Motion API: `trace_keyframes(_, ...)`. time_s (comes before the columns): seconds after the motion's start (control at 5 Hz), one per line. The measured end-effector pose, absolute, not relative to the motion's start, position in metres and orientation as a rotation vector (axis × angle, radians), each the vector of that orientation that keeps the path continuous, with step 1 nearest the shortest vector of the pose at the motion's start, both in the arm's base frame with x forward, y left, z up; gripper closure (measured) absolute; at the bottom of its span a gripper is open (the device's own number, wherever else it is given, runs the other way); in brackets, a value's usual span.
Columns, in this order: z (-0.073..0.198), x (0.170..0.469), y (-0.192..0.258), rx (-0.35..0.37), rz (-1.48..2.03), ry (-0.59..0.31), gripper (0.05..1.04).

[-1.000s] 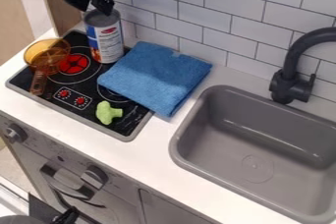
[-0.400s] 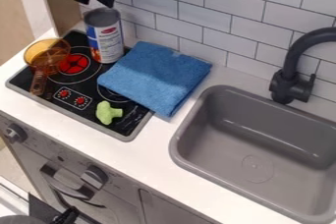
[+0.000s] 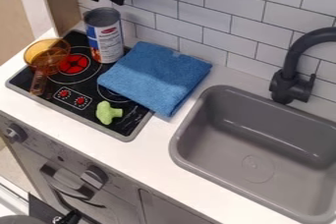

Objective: Move the can in between the two burner

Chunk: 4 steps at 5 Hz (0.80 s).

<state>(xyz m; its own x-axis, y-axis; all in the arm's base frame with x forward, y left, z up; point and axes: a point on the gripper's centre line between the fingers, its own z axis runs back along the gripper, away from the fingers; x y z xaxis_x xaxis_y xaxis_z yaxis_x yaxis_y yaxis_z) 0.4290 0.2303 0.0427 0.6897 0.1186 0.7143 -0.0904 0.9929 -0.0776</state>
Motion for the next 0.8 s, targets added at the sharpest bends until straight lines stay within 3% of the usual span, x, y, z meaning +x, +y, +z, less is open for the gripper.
trace_keyframes(0.2, 0.048, 0.434, 0.230, -0.024, 0.106, -0.798, 0.083)
trace_keyframes(0.4, 0.030, 0.439, 0.231, -0.016, 0.121, -0.717, 0.083)
trace_keyframes(0.8, 0.025, 0.448, 0.230, 0.040, 0.142, -0.629, 0.083)
